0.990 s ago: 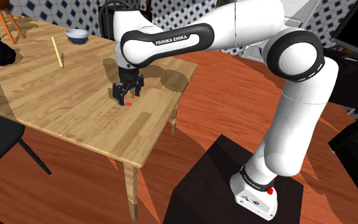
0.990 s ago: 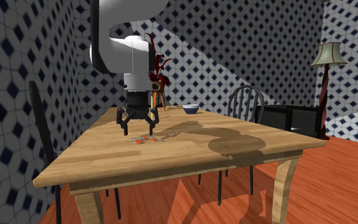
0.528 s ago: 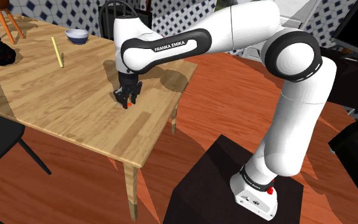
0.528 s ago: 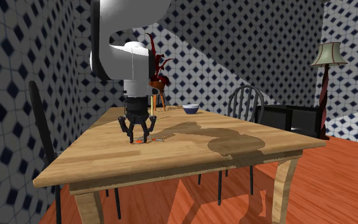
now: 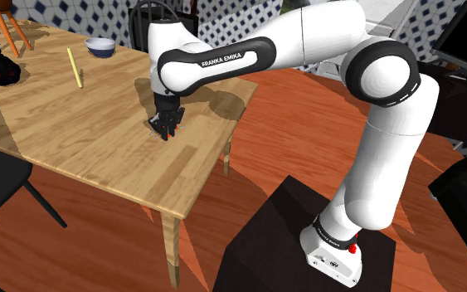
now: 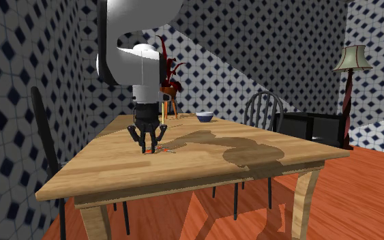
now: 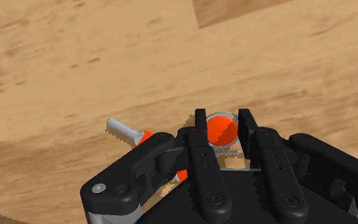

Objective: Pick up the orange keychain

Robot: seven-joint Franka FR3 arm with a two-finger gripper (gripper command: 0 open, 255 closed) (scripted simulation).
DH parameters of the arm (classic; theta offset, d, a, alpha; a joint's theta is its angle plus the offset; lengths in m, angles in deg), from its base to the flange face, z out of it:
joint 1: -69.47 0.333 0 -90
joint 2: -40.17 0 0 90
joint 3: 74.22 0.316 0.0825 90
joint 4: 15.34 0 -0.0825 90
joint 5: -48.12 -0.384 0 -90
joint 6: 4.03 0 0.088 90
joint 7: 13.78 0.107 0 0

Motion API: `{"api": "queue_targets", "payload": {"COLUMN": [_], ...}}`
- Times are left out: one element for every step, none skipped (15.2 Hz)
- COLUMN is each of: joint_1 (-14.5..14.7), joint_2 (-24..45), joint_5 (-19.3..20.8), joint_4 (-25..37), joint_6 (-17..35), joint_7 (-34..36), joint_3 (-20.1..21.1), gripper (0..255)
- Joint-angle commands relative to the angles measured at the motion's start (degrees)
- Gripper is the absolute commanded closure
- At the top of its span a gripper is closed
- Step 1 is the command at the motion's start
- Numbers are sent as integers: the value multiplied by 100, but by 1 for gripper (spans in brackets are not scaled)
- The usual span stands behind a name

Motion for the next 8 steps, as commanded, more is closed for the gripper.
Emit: {"api": "queue_targets", "payload": {"joint_1": [-6, -7, -8, -9, -9, -9, -10, -10], "joint_2": [10, -13, -34, -52, -70, -88, -104, -118], "joint_5": [-13, -21, -28, -34, -40, -46, -52, -57], "joint_4": [-4, 43, 93, 146, 200, 254, 310, 368], "joint_6": [-81, -151, -221, -292, -363, -434, -506, -578], "joint_7": [-17, -22, -27, -31, -36, -40, -44, -47], "joint_3": [0, 2, 4, 6, 8, 10, 11, 13], "gripper": [255, 255, 255, 255, 255, 255, 255, 255]}}
